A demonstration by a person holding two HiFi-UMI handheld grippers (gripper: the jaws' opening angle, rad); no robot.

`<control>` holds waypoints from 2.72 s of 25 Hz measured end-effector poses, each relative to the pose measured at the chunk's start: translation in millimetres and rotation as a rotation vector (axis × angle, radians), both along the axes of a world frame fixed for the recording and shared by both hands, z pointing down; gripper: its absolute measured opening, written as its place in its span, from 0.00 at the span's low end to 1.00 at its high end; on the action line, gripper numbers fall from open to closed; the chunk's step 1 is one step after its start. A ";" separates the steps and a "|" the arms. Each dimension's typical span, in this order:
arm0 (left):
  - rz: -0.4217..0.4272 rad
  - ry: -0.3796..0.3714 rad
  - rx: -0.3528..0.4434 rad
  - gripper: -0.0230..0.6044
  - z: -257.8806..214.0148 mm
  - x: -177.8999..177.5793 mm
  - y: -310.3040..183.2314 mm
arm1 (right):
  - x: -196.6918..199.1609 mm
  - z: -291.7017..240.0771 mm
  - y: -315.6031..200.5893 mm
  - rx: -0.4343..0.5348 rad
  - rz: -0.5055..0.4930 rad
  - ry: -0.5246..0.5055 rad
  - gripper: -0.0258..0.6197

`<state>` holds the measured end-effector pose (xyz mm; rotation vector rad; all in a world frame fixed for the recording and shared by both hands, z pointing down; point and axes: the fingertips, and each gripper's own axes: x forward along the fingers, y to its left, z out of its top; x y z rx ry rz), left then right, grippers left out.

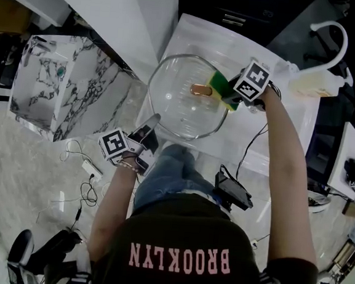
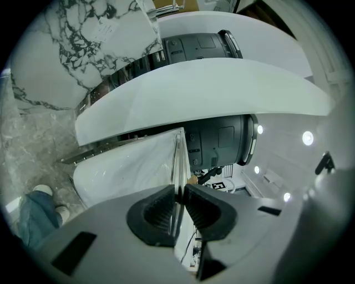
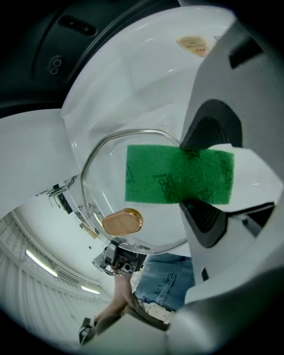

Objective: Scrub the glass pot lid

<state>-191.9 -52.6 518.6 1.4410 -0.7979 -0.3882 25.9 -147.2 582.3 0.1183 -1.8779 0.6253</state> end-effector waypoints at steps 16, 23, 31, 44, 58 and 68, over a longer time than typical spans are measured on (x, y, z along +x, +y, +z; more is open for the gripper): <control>0.038 0.037 0.044 0.12 -2.1 2.8 0.0 | -152.2 -135.7 -26.1 0.479 -0.392 -0.103 0.46; 0.042 0.032 0.005 0.12 -3.0 4.0 2.6 | -204.2 -106.5 -13.9 0.445 -0.592 0.023 0.46; 0.054 0.025 -0.010 0.12 -3.7 5.7 2.8 | -216.1 -81.5 -14.1 0.364 -0.610 0.067 0.46; 0.049 0.035 -0.027 0.12 -3.7 4.5 3.8 | -210.9 -78.0 -30.0 0.329 -0.296 -0.198 0.46; 0.049 0.026 -0.017 0.12 -2.6 4.5 2.9 | -190.3 -60.7 -63.7 0.125 -0.072 -0.095 0.46; 0.044 0.019 -0.022 0.12 -1.3 3.9 3.7 | -160.1 -48.0 -90.9 0.086 0.145 -0.110 0.46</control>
